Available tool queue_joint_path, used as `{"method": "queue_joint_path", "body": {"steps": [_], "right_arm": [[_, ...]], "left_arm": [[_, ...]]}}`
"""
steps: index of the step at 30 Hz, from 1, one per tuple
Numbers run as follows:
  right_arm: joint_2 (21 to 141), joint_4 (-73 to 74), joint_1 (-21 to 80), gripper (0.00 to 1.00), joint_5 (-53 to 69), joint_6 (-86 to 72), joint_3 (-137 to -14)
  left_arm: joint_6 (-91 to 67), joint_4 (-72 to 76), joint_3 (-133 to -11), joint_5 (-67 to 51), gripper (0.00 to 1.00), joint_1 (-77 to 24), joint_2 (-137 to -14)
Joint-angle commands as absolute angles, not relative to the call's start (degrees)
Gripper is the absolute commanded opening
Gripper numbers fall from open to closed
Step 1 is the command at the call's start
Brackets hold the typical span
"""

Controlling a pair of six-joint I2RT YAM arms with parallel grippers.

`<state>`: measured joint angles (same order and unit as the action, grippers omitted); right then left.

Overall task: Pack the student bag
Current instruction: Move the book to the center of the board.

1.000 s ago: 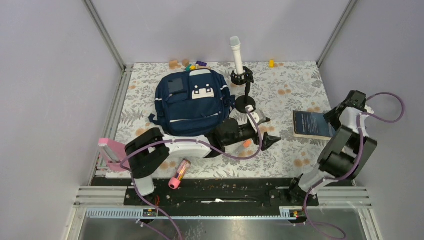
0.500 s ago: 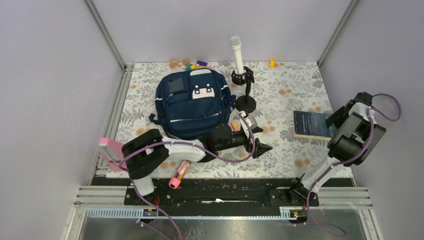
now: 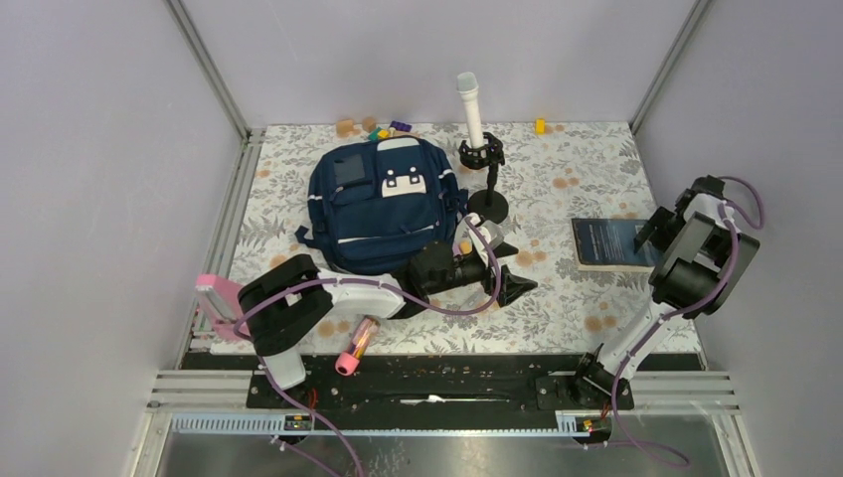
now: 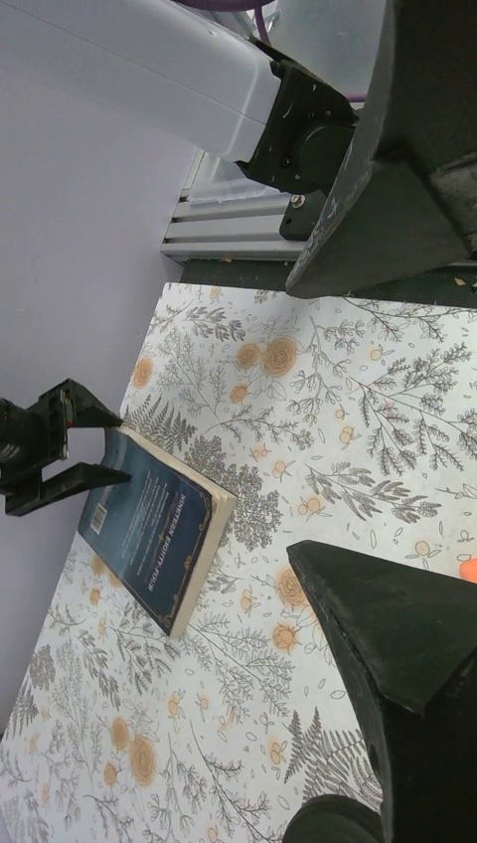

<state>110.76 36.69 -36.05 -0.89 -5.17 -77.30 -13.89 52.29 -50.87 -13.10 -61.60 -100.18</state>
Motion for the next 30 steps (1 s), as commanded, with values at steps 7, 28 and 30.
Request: {"method": "queue_joint_path", "body": {"steps": [7, 28, 30], "right_arm": [[112.4, 38.2, -23.5, 0.77, -3.6, 1.5, -78.3], [106.4, 41.1, -0.8, 0.74, -3.6, 6.4, -75.5], [106.5, 42.0, 1.2, 0.73, -2.5, 4.8, -74.9]], "left_arm": [[-14.7, 55.9, -49.7, -14.8, 0.99, -61.4, -97.6], [-13.1, 47.3, -46.9, -10.6, 0.99, -60.3, -96.6], [-13.1, 46.0, -47.1, -9.0, 0.99, -60.3, -96.7]]}}
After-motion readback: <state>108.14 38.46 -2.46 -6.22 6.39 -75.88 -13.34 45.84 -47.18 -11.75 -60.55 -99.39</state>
